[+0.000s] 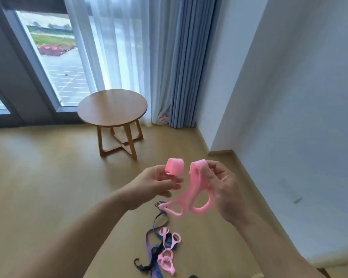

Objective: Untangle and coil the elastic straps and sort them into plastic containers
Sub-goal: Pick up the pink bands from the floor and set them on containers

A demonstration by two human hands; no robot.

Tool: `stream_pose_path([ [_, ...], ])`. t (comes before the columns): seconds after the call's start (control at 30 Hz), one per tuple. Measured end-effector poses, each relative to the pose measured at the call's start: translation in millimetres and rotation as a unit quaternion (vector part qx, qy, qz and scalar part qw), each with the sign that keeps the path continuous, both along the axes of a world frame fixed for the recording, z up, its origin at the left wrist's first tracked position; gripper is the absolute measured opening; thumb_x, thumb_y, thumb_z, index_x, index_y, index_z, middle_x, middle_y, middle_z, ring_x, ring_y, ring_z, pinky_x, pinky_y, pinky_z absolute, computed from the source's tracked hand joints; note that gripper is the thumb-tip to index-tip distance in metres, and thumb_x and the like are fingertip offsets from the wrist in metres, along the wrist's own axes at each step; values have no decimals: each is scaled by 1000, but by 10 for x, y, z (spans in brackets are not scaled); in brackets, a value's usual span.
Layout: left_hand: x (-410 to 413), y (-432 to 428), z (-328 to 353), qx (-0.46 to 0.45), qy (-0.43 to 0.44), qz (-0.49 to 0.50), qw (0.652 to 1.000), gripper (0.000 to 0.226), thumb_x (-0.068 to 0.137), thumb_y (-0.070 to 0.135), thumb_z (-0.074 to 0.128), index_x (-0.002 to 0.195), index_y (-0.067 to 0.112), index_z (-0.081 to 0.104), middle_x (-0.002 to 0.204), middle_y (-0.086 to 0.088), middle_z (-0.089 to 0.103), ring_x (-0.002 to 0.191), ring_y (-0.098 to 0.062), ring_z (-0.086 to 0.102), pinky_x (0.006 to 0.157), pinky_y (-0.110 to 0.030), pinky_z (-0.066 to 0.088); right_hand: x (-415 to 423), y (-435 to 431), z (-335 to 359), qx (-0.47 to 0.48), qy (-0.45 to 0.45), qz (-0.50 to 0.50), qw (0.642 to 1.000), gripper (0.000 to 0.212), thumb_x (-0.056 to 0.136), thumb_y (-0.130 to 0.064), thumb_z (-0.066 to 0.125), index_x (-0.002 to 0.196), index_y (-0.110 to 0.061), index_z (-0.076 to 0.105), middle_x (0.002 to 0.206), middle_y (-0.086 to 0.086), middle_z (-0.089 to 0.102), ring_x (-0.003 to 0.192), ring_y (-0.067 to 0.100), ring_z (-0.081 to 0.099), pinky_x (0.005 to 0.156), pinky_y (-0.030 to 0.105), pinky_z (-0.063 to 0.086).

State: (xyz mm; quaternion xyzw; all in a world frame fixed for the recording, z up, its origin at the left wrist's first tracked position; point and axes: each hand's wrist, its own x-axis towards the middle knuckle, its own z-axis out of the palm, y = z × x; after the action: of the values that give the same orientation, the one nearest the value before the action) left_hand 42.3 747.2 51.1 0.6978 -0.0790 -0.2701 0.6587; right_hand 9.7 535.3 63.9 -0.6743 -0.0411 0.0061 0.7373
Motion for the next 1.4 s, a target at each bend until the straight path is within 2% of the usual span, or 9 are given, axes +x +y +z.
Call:
stream_pose_path([
  [0.13,-55,-202,109,146,-112,37,982,23,98,30,57,92,15,73,60,0,69,51,-13,60,48,-24,47,-298,-105,85,36,2,-30,999,29,85,-26,61,114,-22,66,98,6,70,85,22,67,71,32,57],
  [0.27,-84,-351,206,195,-240,31,950,21,95,34,60,87,26,78,90,5,66,89,-11,58,76,-33,49,-631,-295,238,36,-22,-78,996,35,90,-28,56,125,-23,59,99,8,74,91,20,70,73,27,57],
  [0.37,-225,-606,325,14,-171,-3,985,18,98,31,55,97,25,71,100,7,70,94,-18,65,80,-32,54,-877,-455,355,36,-29,-100,994,34,91,-33,55,124,-34,62,100,14,72,92,25,70,77,32,58],
  [0.5,-528,-1058,386,-92,-109,-50,988,22,103,29,43,110,10,52,91,-20,73,82,-38,72,75,-49,60,-1214,-675,484,11,-37,-108,993,32,90,-43,56,121,-47,62,103,10,69,93,23,67,84,36,58],
  [0.73,-1246,-2077,386,-79,-35,-189,978,27,92,37,48,110,21,61,88,-12,73,77,-30,73,61,-35,58,-1972,-1347,493,19,-33,-187,982,43,101,-12,49,137,-37,51,104,13,69,96,31,69,82,39,57],
  [0.97,-1918,-3143,260,-12,-77,-194,978,21,100,18,43,114,7,55,71,-6,65,65,-23,64,63,-37,55,-3120,-2376,642,62,-15,-264,962,42,90,-20,60,128,-36,60,106,13,71,89,18,68,76,33,55],
  [1.07,-2415,-3565,251,-29,-29,-292,956,40,92,35,51,112,1,57,78,-15,62,70,-31,61,68,-45,53,-3543,-2800,627,131,-12,-291,948,38,89,-16,59,123,-33,64,102,9,72,89,23,65,82,48,55],
  [1.2,-3093,-4110,269,-78,-17,-430,899,71,86,57,61,105,-11,52,83,-18,52,74,-32,49,69,-44,46,-4058,-3215,532,207,3,-356,911,31,95,-9,55,122,-20,65,104,14,73,89,23,71,70,33,57],
  [1.4,-3726,-4707,107,-49,-40,-499,865,56,85,45,73,96,-9,63,77,-21,64,66,-27,60,63,-31,51,-4772,-3721,342,164,93,-477,858,11,90,-3,53,96,-1,62,87,16,65,78,26,64,67,35,55],
])
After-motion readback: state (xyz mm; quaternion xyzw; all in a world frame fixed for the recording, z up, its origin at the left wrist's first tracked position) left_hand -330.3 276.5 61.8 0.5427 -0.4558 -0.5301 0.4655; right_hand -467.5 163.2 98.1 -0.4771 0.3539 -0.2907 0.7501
